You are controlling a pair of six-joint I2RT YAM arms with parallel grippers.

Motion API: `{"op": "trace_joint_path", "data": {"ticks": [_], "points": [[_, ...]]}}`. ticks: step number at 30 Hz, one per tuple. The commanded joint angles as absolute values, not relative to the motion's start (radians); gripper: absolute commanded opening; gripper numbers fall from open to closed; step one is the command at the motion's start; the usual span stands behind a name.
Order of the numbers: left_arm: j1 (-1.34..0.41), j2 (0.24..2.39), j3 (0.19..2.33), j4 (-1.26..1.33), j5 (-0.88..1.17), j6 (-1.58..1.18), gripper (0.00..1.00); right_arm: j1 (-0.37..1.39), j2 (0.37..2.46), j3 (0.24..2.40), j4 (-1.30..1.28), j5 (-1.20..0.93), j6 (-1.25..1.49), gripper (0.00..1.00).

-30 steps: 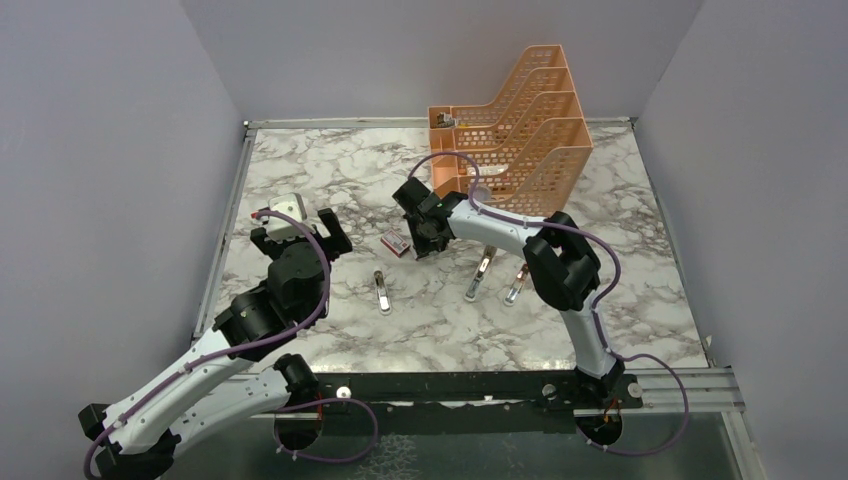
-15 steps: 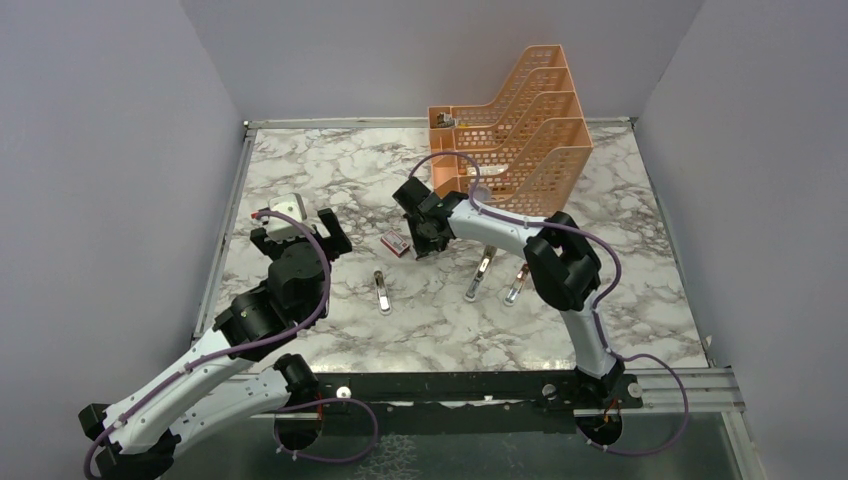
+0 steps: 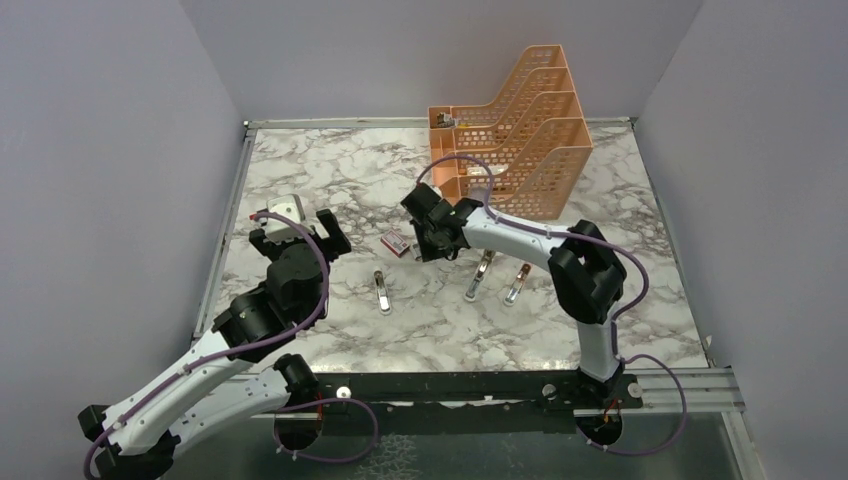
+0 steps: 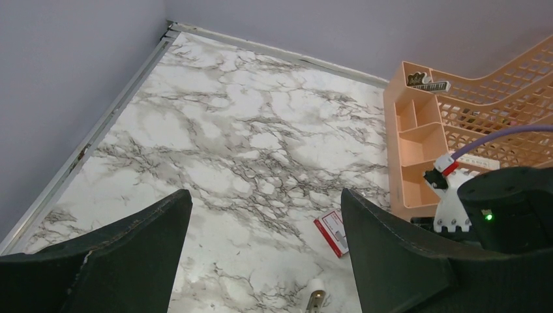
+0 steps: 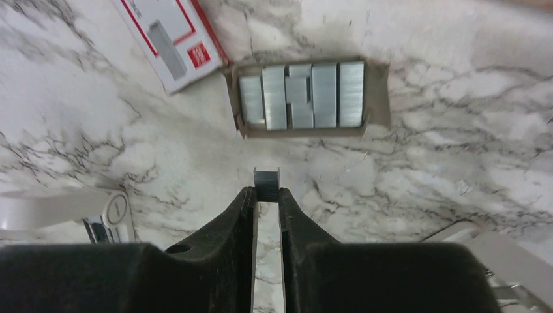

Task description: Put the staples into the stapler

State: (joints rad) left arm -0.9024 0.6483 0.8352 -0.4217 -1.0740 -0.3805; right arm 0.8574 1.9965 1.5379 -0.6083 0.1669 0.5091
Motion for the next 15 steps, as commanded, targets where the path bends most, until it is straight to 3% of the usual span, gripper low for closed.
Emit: {"op": "trace_joint_path", "data": {"ticks": [1, 11, 15], "points": [[-0.897, 0.631, 0.829, -0.425, -1.079, -0.388, 0.85, 0.908, 1.945, 1.446, -0.64, 0.131, 0.571, 0.21], [-0.897, 0.621, 0.825, -0.426, -1.06, -0.4, 0.85, 0.955, 1.935, 1.369, -0.67, 0.135, 0.633, 0.23], [-0.898, 0.623, 0.825, -0.426, -1.058, -0.402, 0.85, 0.956, 1.947, 1.387, -0.673, 0.155, 0.621, 0.39]]}}
